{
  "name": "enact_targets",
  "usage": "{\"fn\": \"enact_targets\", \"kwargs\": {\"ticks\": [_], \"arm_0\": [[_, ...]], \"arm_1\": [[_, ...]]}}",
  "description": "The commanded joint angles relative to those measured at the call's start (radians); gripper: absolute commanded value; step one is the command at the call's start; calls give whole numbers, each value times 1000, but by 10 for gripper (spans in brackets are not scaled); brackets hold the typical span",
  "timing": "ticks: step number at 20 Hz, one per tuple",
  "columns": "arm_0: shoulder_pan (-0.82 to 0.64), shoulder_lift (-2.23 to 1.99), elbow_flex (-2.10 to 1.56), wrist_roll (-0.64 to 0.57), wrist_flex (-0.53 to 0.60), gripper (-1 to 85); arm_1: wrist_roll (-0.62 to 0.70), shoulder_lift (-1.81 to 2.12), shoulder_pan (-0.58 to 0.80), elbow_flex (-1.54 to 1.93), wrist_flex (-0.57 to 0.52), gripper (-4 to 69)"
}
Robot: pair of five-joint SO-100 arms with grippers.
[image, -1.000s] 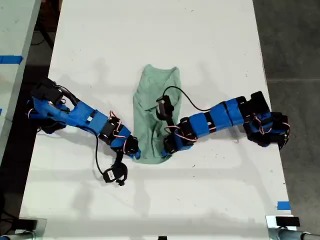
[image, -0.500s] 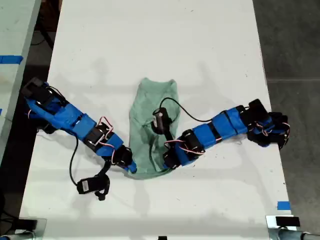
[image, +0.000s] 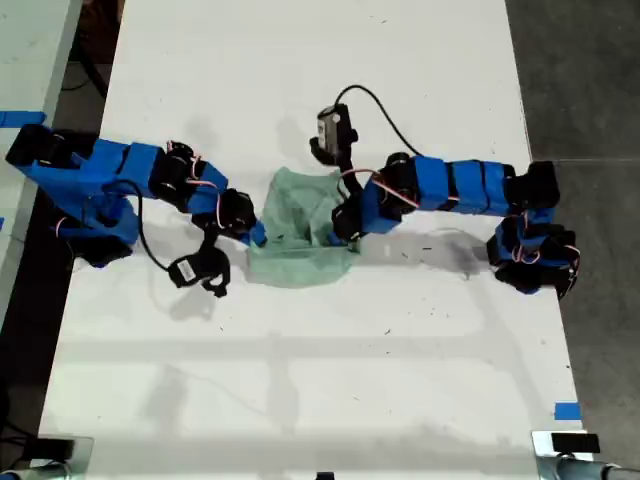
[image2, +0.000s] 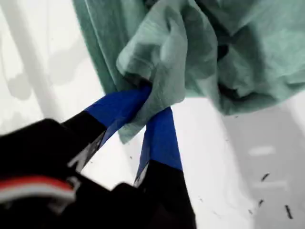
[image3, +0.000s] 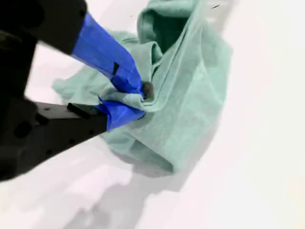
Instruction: Fold t shirt
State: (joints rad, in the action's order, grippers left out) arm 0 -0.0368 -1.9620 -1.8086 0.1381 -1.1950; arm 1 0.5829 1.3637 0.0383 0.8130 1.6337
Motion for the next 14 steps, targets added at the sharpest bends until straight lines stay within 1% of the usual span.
{"fn": "enact_targets", "kwargs": {"ticks": [1, 2, 3, 4, 5, 6, 7, 10, 11, 13, 14], "arm_0": [[-256, -127, -100, -114, -51, -3], [-328, -124, -103, -172, -55, 3], [-393, -104, -87, -224, -60, 51], [-454, -74, -66, -265, -74, 103], [-508, -31, -32, -304, -101, 135], [-554, 3, 5, -357, -129, 148], [-594, 20, 49, -416, -163, 154], [-680, 8, 221, -495, -362, 151], [-696, -44, 252, -508, -391, 145], [-706, -201, 258, -509, -396, 133], [-675, -282, 244, -495, -399, 126]], "arm_1": [[121, 91, 160, -43, 54, 4], [167, 81, 215, -37, 58, 8], [199, 64, 267, -37, 71, 39], [230, 49, 314, -29, 80, 181], [242, 43, 360, -17, 92, 299], [265, 44, 402, -14, 103, 330], [281, 58, 434, -12, 114, 326], [284, 201, 503, 80, 121, 264], [278, 256, 523, 132, 124, 248], [252, 399, 568, 298, 126, 235], [242, 489, 575, 396, 126, 234]]}}
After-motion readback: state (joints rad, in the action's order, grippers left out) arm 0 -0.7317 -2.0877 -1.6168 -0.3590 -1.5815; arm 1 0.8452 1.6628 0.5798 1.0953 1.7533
